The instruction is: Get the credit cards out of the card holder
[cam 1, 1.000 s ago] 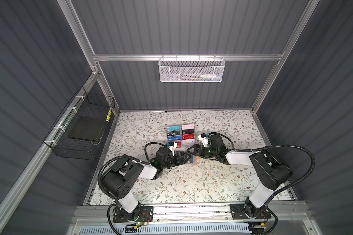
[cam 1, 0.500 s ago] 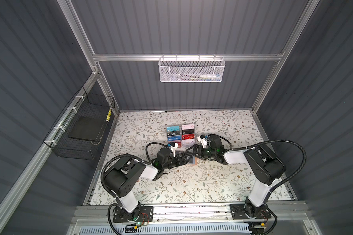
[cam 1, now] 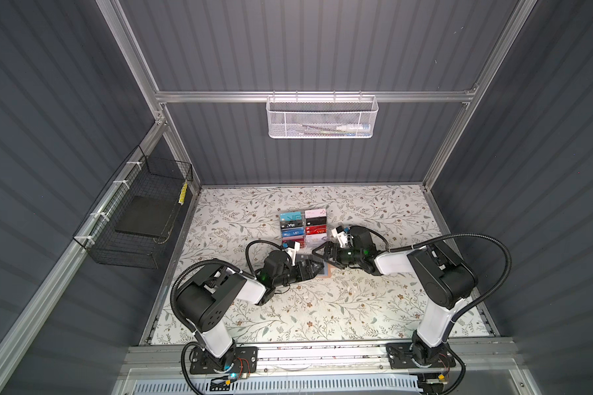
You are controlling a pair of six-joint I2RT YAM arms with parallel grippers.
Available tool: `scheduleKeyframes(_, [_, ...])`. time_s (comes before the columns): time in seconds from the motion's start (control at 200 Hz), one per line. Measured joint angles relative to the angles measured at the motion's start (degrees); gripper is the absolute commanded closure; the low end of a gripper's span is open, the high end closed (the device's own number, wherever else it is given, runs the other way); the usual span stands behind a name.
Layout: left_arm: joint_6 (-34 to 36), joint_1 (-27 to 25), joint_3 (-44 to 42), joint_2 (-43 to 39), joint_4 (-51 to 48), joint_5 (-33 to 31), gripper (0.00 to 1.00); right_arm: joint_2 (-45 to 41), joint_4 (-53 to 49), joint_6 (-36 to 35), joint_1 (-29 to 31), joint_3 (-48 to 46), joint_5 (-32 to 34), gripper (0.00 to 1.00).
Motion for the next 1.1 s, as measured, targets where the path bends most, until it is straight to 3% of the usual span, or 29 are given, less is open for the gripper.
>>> scheduleKeyframes(0.535, [0.11,-0.74,-1.38,3.96,8.39,-0.85,0.11,0.44,0.66,0.79,-0.11,0.13,-0.35,0.01])
scheduleKeyframes(1.101, [-0.55,-1.51,-1.68,6.14,11.17,-4.13,0.50,0.85,1.11,0.85,-0.11,0.31,-0.83,0.01])
